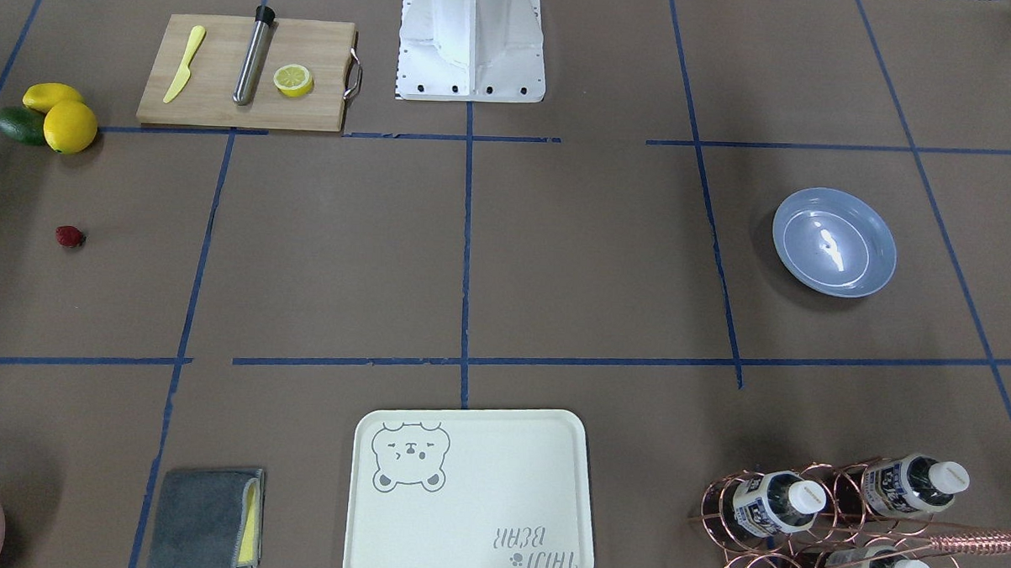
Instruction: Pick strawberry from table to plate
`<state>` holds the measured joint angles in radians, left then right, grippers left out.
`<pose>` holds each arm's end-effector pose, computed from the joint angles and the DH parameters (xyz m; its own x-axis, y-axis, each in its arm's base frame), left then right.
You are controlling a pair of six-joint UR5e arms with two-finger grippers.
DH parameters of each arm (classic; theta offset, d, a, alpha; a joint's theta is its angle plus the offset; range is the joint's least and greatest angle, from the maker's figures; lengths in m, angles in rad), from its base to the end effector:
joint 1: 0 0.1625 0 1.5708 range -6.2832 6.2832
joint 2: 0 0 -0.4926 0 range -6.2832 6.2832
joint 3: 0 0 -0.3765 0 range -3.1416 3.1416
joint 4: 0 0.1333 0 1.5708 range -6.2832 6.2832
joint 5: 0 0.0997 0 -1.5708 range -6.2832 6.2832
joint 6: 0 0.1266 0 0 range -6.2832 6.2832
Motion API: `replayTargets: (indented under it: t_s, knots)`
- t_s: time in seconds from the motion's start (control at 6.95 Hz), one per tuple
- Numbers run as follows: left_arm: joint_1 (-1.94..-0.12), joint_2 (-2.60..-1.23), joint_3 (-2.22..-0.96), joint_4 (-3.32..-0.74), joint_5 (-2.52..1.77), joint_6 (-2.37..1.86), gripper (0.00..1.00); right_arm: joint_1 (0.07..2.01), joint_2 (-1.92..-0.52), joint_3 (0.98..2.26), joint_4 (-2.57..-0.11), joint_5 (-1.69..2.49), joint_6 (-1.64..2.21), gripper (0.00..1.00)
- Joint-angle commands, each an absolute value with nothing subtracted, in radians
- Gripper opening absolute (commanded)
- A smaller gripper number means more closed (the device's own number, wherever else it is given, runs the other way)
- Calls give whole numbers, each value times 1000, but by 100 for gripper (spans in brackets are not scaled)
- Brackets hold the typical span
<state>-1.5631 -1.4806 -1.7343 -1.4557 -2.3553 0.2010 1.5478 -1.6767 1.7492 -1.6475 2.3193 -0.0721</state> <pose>-0.0406 -0.4273 0.7192 0.6922 0.1759 -0.7000 -0.1489 0.9838 0.1000 0.0374 -0.4237 0.7182 0.7290 -0.0860 0.6791 0.0757 0.9961 0.0448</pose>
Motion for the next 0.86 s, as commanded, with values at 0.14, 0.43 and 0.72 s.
replayTargets:
  t_s: [0.14, 0.43, 0.72]
  knots:
    - [-1563, -1486, -1741, -1454, -2358, 201, 100, 1539, -1666, 1759, -1647, 2321, -69, 100]
    - [-1562, -1494, -1770, -1457, -2355, 202, 100, 1539, -1664, 1805, -1647, 2319, -69, 100]
    - [-1559, -1512, -1813, -1468, -2358, 210, 100, 1526, -1640, 1847, -1620, 2318, -61, 100]
